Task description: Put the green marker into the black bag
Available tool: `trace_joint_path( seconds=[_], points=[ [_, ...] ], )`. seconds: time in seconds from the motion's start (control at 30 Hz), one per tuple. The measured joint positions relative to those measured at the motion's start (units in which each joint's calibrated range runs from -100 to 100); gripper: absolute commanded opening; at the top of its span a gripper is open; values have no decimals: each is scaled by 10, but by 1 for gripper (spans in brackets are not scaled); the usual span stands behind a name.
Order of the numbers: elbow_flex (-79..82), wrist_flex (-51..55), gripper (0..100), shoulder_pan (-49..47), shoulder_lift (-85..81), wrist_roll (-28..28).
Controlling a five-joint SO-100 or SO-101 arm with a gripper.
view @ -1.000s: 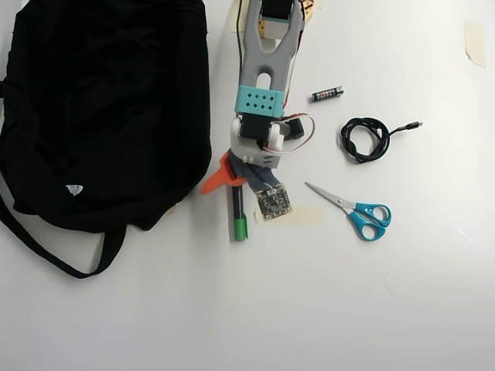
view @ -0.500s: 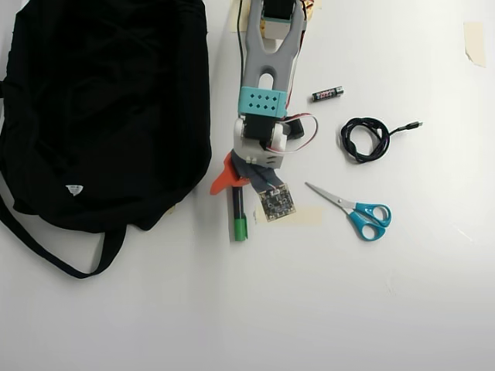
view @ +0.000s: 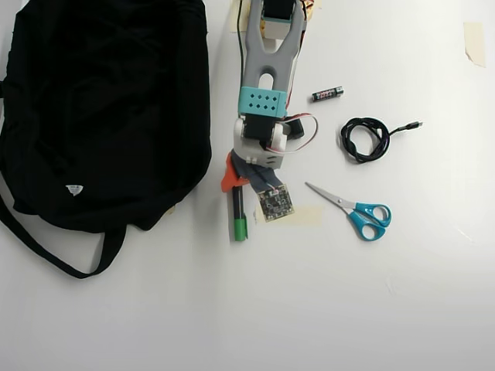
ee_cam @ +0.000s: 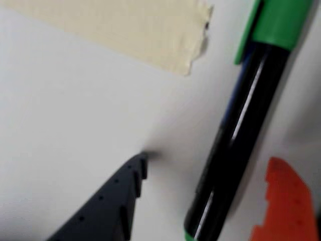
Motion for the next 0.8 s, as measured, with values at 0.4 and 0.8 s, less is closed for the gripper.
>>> trace_joint_path(
  seconds=[0.4, 0.8],
  points=[
    [0, 0, 25, 0, 0, -2],
    [0, 0, 24, 0, 0, -6]
  ],
)
